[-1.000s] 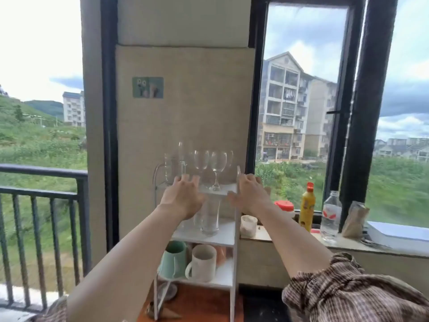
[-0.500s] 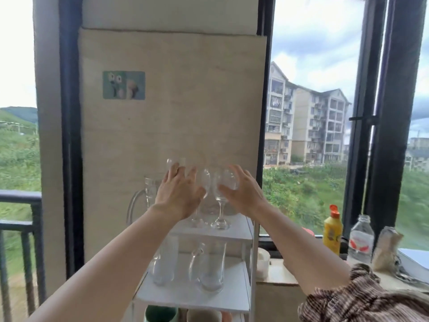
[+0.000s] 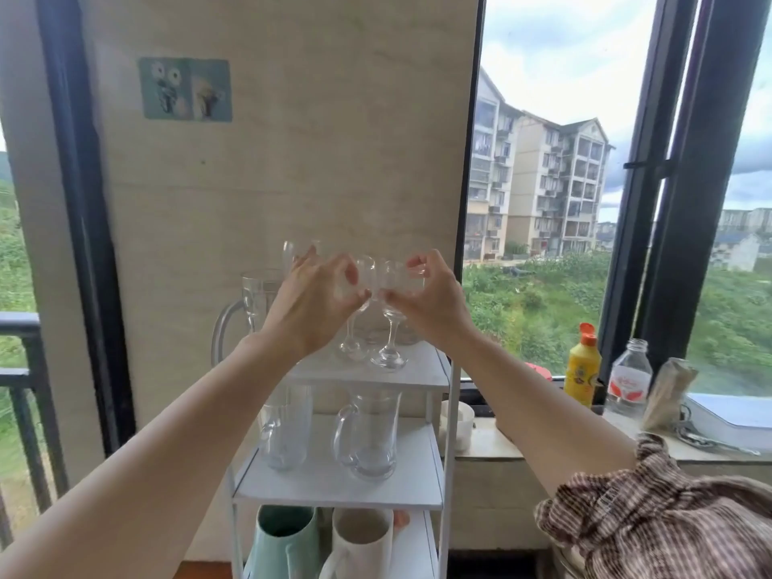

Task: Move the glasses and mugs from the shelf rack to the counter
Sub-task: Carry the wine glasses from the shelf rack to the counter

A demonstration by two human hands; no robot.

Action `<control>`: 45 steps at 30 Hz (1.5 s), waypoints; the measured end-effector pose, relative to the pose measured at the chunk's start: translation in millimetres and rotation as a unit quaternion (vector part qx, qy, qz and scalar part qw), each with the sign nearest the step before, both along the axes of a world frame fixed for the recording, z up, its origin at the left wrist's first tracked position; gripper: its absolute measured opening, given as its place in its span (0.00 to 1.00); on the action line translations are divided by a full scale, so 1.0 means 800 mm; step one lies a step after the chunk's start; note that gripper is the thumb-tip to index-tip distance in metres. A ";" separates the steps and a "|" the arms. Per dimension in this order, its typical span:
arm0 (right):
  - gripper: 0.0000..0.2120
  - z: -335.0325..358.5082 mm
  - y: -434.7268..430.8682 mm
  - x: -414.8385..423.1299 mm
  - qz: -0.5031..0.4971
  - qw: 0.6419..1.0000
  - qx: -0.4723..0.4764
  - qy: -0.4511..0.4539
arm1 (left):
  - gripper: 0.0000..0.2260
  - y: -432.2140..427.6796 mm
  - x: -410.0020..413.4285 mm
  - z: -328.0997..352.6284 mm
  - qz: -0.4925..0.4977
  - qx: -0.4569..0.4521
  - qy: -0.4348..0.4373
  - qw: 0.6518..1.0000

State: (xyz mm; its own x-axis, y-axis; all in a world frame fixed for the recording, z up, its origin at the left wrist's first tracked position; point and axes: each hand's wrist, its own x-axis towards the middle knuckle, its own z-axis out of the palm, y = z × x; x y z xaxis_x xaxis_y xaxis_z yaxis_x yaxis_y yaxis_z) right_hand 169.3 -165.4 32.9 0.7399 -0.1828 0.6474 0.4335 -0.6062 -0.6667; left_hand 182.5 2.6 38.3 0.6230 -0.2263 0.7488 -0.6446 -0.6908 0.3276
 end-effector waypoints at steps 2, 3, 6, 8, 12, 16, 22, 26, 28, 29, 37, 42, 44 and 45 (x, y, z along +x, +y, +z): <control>0.27 0.009 -0.004 -0.014 0.003 0.999 0.039 -0.020 | 0.08 0.003 -0.011 0.010 -0.027 -0.047 -0.017 0.998; 0.29 0.015 -0.007 -0.023 0.008 0.997 0.064 -0.030 | 0.07 0.005 -0.017 0.017 -0.049 -0.077 -0.017 0.996; 0.35 0.037 -0.027 -0.060 0.060 0.982 0.170 -0.055 | 0.08 0.009 -0.037 0.038 -0.121 -0.154 0.002 0.981; 0.36 0.046 -0.047 -0.088 0.081 0.971 0.217 -0.058 | 0.07 0.001 -0.055 0.045 -0.159 -0.170 0.003 0.972; 0.33 0.040 -0.091 -0.151 0.051 0.975 0.211 -0.051 | 0.07 -0.040 -0.105 0.037 -0.262 -0.200 0.028 0.944; 0.33 0.007 -0.154 -0.227 -0.007 0.983 0.181 -0.013 | 0.16 -0.105 -0.150 0.001 -0.329 -0.201 0.083 0.919; 0.35 -0.054 -0.267 -0.389 -0.102 0.976 0.190 0.021 | 0.34 -0.251 -0.261 -0.061 -0.369 -0.167 0.178 0.897; 0.36 -0.096 -0.352 -0.522 -0.184 0.964 0.188 0.047 | 0.36 -0.355 -0.373 -0.107 -0.406 -0.125 0.207 0.881; 0.34 -0.115 -0.393 -0.591 -0.208 0.956 0.199 0.053 | 0.36 -0.407 -0.431 -0.129 -0.435 -0.125 0.237 0.860; 0.32 -0.123 -0.412 -0.624 -0.218 0.952 0.207 0.051 | 0.35 -0.433 -0.460 -0.139 -0.450 -0.128 0.254 0.846; 0.33 -0.171 -0.556 -0.871 -0.376 0.893 0.237 0.074 | 0.33 -0.641 -0.669 -0.188 -0.532 -0.120 0.368 0.753; 0.31 -0.205 -0.648 -0.999 -0.455 0.852 0.249 0.076 | 0.34 -0.778 -0.769 -0.222 -0.586 -0.078 0.394 0.704; 0.32 -0.216 -0.685 -1.043 -0.482 0.834 0.256 0.080 | 0.31 -0.831 -0.807 -0.235 -0.601 -0.061 0.399 0.690; 0.32 -0.221 -0.705 -1.063 -0.496 0.825 0.257 0.084 | 0.29 -0.859 -0.826 -0.242 -0.607 -0.055 0.400 0.684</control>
